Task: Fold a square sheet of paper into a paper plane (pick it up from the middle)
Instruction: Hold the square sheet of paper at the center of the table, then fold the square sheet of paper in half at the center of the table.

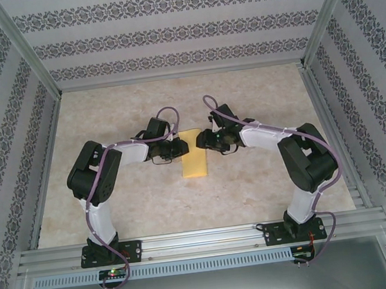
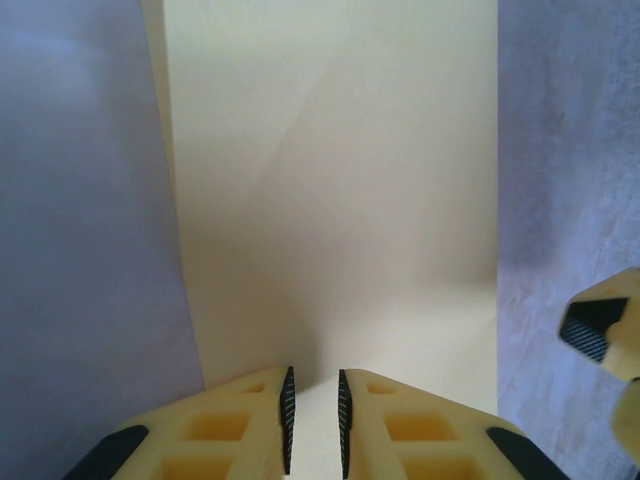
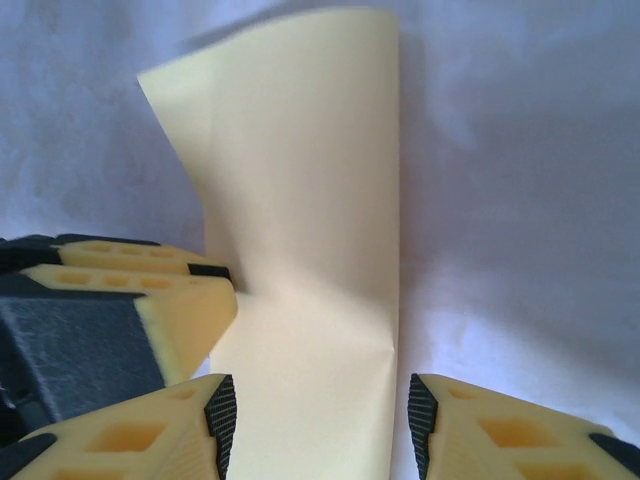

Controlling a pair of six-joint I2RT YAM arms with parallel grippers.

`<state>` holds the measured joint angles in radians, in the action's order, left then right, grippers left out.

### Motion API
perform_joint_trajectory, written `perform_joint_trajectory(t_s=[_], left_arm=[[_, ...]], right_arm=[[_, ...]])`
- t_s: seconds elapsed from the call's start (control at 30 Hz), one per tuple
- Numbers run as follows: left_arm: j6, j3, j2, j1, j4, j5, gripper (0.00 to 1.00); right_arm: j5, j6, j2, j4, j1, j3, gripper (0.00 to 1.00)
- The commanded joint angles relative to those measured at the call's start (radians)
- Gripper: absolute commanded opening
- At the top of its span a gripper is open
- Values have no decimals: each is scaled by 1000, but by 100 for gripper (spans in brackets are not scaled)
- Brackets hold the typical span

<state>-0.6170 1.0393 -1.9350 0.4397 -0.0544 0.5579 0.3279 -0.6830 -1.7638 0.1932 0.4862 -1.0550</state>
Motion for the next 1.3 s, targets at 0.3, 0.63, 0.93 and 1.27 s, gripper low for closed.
perform_joint_trajectory(t_s=[0.3, 0.63, 0.93, 1.27], left_arm=[[38, 41, -20, 13, -4, 30, 24], [56, 74, -36, 12, 23, 46, 24], [71, 104, -20, 13, 59, 54, 26], [126, 146, 35, 2, 181, 17, 29]], right_arm=[[-20, 154, -165, 122, -36, -196, 53], [-13, 159, -251, 152, -44, -282, 49], [-61, 183, -272, 189, -49, -289, 33], [-82, 203, -268, 190, -48, -264, 27]])
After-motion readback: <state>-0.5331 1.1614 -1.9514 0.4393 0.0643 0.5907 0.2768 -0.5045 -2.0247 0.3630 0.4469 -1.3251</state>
